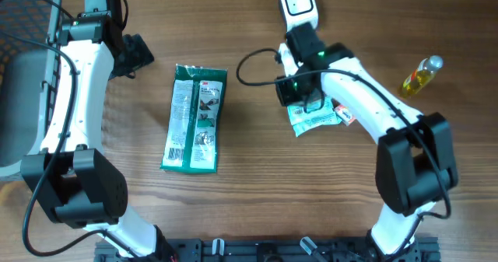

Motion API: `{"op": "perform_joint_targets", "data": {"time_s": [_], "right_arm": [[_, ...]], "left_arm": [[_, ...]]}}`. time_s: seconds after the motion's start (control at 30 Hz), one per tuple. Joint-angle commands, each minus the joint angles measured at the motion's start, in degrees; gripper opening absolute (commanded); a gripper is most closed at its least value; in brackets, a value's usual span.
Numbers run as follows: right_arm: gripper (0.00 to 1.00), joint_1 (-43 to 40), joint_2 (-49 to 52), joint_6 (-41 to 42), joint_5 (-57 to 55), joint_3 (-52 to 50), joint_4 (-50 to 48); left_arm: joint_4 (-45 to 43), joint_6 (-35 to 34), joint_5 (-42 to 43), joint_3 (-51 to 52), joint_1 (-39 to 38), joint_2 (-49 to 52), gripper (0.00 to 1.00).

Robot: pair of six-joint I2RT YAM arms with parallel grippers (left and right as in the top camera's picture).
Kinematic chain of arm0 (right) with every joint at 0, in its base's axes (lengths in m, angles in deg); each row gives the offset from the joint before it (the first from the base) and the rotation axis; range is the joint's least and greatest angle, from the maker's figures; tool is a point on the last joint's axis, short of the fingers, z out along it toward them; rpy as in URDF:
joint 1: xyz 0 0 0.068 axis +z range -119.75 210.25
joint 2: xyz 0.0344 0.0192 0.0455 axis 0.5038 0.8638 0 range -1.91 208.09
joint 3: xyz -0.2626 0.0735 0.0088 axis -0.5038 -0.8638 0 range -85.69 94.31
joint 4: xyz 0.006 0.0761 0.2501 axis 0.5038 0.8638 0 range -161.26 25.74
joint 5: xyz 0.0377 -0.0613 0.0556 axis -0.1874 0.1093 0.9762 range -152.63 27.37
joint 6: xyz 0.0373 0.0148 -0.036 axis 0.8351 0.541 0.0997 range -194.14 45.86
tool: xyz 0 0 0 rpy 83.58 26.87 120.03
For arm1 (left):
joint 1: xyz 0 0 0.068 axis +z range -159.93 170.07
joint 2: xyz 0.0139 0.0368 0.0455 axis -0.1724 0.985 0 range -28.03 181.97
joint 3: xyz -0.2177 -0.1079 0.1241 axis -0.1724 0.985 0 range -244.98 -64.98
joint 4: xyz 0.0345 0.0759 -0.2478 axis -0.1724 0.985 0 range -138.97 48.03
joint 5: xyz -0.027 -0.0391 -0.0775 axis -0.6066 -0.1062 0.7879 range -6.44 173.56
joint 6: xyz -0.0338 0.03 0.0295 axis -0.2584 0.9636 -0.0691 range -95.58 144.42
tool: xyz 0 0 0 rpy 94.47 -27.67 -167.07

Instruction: Scan the item barcode

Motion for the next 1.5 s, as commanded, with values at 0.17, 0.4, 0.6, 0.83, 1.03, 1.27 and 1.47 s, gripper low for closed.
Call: {"op": "perform_joint_targets", "data": {"time_s": [0.17,0.4,0.6,0.83,1.03,1.27,1.47], "right_arm": [[0.25,-1.9,3.2,3.1,-10.8,-1.5,6.9],[0.21,-5.0,3.2,2.7,-18.3,-1.2,16.0],[0.31,-2.6,3.1,1.8,3.2,10.2,13.9],[0.86,12.5,3.2,22.6,9.6,6.8,-9.8],[1.00,19.0,3.2,25.7,-2.2,0.8,-16.3],[1.00,19.0,3.2,25.7,-9.3,-0.5,-17.5],[1.00,18.9,3.2,26.2,-5.2,-0.5,-17.5]], "left_arm": [[-0.2,0.9,0.3,-0.8,0.2,0.3,1.00],[-0.2,0.9,0.3,-0.8,0.3,0.3,1.00],[-0.2,0.9,0.3,-0.8,0.3,0.3,1.00],[-0.2,0.9,0.3,-0.8,0.3,0.3,1.00],[-0.2,0.9,0.3,-0.8,0.3,0.3,1.00],[-0.2,0.9,0.3,-0.8,0.3,0.3,1.00],[-0.5,1.2,8.4,-0.8,0.3,0.2,1.00]]}}
